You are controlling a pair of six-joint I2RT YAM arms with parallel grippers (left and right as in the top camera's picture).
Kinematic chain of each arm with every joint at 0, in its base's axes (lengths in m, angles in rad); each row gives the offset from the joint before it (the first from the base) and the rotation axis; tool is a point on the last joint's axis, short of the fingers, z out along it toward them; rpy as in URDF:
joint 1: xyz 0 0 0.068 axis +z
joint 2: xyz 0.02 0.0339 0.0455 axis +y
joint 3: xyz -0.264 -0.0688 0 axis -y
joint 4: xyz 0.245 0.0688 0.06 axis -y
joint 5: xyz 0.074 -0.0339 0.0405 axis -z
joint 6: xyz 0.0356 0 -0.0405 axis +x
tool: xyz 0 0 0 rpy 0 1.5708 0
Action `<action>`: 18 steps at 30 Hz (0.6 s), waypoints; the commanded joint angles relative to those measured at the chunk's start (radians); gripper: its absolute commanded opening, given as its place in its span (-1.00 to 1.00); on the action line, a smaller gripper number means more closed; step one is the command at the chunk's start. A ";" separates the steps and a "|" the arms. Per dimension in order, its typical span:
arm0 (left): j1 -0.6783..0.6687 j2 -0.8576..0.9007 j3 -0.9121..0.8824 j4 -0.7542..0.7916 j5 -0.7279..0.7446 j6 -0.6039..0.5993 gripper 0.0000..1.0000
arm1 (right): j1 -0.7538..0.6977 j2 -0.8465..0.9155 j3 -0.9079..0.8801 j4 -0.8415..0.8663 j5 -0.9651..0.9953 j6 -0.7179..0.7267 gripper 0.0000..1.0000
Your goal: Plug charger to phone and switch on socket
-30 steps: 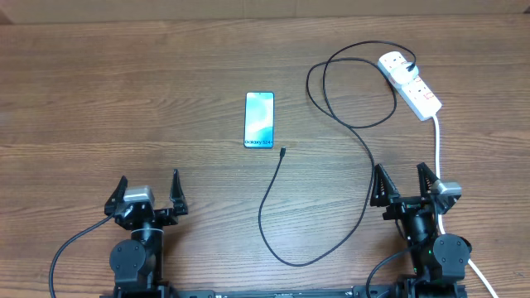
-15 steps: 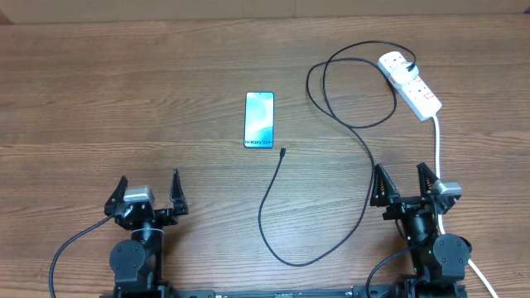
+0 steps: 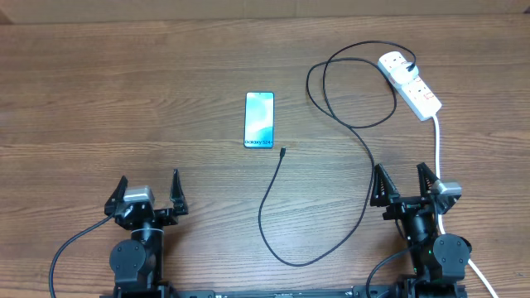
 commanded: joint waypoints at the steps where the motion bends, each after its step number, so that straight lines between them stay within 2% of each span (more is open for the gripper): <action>1: 0.006 -0.012 -0.003 0.001 0.005 0.023 1.00 | 0.006 -0.012 -0.011 0.004 -0.005 -0.005 1.00; 16: 0.006 -0.012 -0.003 0.001 0.005 0.023 1.00 | 0.006 -0.012 -0.011 0.004 -0.005 -0.005 1.00; 18: 0.005 -0.012 -0.003 0.005 0.075 -0.043 1.00 | 0.006 -0.012 -0.011 0.004 -0.005 -0.005 1.00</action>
